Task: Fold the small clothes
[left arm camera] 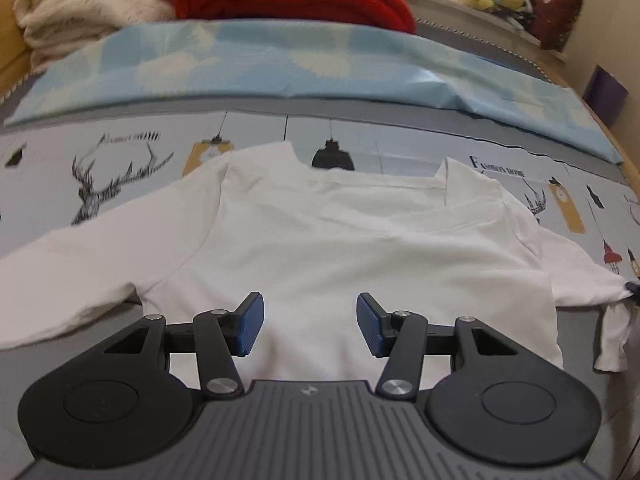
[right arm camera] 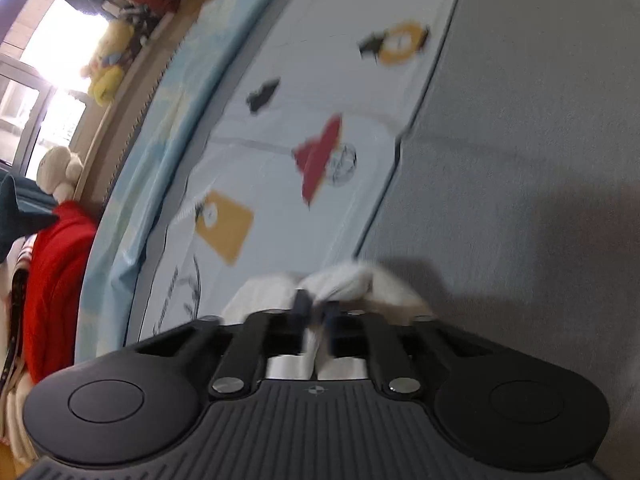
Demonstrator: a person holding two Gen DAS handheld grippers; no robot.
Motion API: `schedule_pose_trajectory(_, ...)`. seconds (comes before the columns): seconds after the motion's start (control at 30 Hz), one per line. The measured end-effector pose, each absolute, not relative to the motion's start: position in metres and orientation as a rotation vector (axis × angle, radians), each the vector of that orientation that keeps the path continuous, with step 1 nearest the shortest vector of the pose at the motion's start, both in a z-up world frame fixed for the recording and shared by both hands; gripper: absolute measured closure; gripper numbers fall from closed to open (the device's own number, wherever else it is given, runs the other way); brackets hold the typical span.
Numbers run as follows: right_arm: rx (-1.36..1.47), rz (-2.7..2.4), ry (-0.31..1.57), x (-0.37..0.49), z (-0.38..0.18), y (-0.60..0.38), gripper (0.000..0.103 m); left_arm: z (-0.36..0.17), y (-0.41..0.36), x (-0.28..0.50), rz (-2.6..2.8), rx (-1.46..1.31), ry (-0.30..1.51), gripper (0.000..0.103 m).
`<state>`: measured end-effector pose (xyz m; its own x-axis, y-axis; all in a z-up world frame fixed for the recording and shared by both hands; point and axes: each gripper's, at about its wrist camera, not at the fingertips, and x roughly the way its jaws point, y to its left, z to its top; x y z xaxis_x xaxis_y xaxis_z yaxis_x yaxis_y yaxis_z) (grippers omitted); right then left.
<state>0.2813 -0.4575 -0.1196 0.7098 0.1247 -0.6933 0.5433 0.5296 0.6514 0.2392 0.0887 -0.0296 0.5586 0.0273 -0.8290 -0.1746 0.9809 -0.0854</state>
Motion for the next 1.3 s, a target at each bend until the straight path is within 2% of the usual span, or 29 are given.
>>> schedule_pose_trajectory(0.07,0.886,-0.249,0.645,0.282,-0.091,-0.455,0.099,-0.030,0.092,0.243,0.126,-0.174,0.981,0.046)
schedule_pose_trajectory(0.2,0.397,-0.234,0.313,0.255,-0.031,-0.424,0.099,-0.028,0.092,0.249,0.132,-0.161,0.979,0.046)
schedule_pose_trajectory(0.27,0.381,-0.288,0.360,0.251,-0.040,-0.429,0.099,-0.027,0.090,0.249,0.124,-0.169,0.976,0.046)
schedule_pose_trajectory(0.37,0.437,-0.449,0.705,0.264,-0.089,-0.456,0.098,-0.026,0.086,0.249,0.109,-0.157,0.979,0.046)
schedule_pose_trajectory(0.4,0.535,-0.494,0.806,0.262,-0.111,-0.472,0.097,-0.027,0.084,0.249,0.107,-0.152,0.986,0.046)
schedule_pose_trajectory(0.47,0.739,-0.520,0.863,0.254,-0.138,-0.497,0.094,-0.028,0.084,0.249,0.105,-0.153,0.995,0.046)
schedule_pose_trajectory(0.57,0.860,-0.463,0.777,0.248,-0.144,-0.517,0.094,-0.031,0.084,0.250,0.107,-0.151,1.002,0.046)
schedule_pose_trajectory(0.6,0.865,-0.448,0.757,0.249,-0.143,-0.522,0.086,-0.032,0.084,0.250,0.108,-0.150,1.006,0.046)
schedule_pose_trajectory(0.67,0.906,-0.458,0.717,0.249,-0.144,-0.531,0.079,-0.034,0.083,0.251,0.104,-0.149,1.013,0.046)
schedule_pose_trajectory(0.77,0.984,-0.517,0.679,0.245,-0.152,-0.554,0.079,-0.036,0.081,0.251,0.096,-0.134,1.019,0.046)
schedule_pose_trajectory(0.83,0.999,-0.532,0.662,0.247,-0.158,-0.565,0.089,-0.037,0.081,0.252,0.095,-0.132,1.023,0.046)
schedule_pose_trajectory(0.87,0.978,-0.536,0.659,0.248,-0.158,-0.569,0.100,-0.037,0.082,0.252,0.095,-0.131,1.024,0.046)
schedule_pose_trajectory(0.97,0.874,-0.593,0.564,0.241,-0.147,-0.583,0.100,-0.037,0.083,0.253,0.095,-0.125,1.027,0.046)
schedule_pose_trajectory(1.03,0.854,-0.658,0.577,0.246,-0.149,-0.594,0.100,-0.038,0.085,0.253,0.089,-0.122,1.033,0.046)
schedule_pose_trajectory(1.17,0.833,-0.739,0.636,0.247,-0.154,-0.597,0.094,-0.040,0.090,0.251,0.066,-0.127,1.052,0.046)
schedule_pose_trajectory(1.23,0.756,-0.743,0.669,0.253,-0.148,-0.590,0.082,-0.041,0.094,0.249,0.048,-0.151,1.073,0.046)
schedule_pose_trajectory(1.27,0.714,-0.767,0.683,0.255,-0.143,-0.586,0.068,-0.041,0.097,0.246,0.039,-0.165,1.079,0.046)
schedule_pose_trajectory(1.3,0.670,-0.811,0.696,0.257,-0.138,-0.582,0.061,-0.041,0.098,0.244,0.035,-0.171,1.081,0.046)
